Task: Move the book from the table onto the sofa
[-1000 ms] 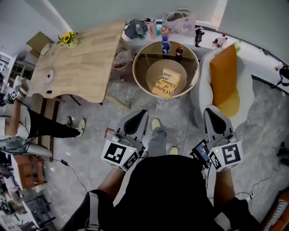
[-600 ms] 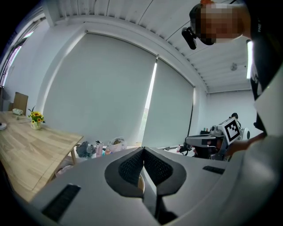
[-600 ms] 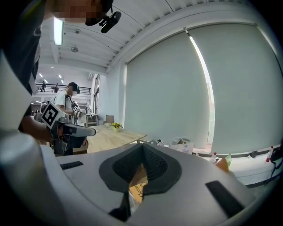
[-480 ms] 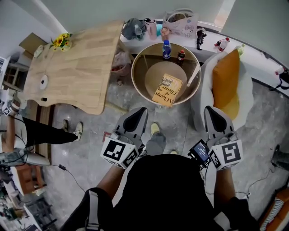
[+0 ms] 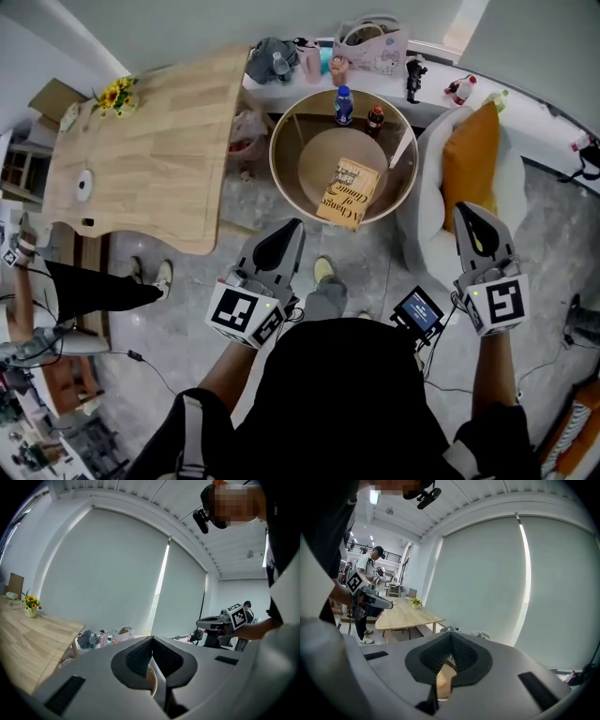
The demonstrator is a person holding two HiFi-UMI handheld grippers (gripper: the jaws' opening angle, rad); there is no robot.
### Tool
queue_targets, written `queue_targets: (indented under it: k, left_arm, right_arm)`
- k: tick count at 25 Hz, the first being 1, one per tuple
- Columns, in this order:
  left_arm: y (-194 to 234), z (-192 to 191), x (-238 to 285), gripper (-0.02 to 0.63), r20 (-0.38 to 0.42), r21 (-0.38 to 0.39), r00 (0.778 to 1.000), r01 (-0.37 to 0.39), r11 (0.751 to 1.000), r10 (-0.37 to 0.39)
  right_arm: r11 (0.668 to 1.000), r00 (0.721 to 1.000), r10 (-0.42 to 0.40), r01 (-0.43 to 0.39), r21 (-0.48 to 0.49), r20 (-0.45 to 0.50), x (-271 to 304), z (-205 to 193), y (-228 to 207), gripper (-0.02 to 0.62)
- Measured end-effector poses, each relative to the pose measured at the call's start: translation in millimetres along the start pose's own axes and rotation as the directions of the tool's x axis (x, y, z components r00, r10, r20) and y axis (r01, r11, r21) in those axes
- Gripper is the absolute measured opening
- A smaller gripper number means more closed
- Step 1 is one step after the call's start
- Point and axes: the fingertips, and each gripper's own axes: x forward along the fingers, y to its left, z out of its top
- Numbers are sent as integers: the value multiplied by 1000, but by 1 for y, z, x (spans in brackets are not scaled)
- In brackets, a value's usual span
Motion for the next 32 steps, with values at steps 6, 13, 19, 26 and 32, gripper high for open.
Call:
queue_targets:
  k: [6, 13, 19, 26, 32]
  left_arm:
    - [14, 1, 10, 14, -9, -5, 1000, 20, 1000, -20]
    - [24, 1, 16, 14, -9, -18, 1000, 28, 999, -28]
    - [45, 1, 16, 14, -10, -36, 999, 32, 999, -32]
    - [68, 3, 21, 14, 2, -49, 999, 47, 998, -47]
    - [93, 8, 23, 14, 24, -59, 999, 44, 997, -42]
  right_arm:
    - [999, 989, -24, 19, -41, -146, -5, -26, -25, 6]
    - [995, 989, 32, -17, 102, -146, 26, -64, 20, 6]
    - [975, 977, 149, -120, 188, -151, 56, -70, 68, 6]
    - [973, 982, 159, -138, 185, -104, 90, -54, 77, 6]
    - [973, 976, 173, -148, 179, -133, 108, -46, 82, 6]
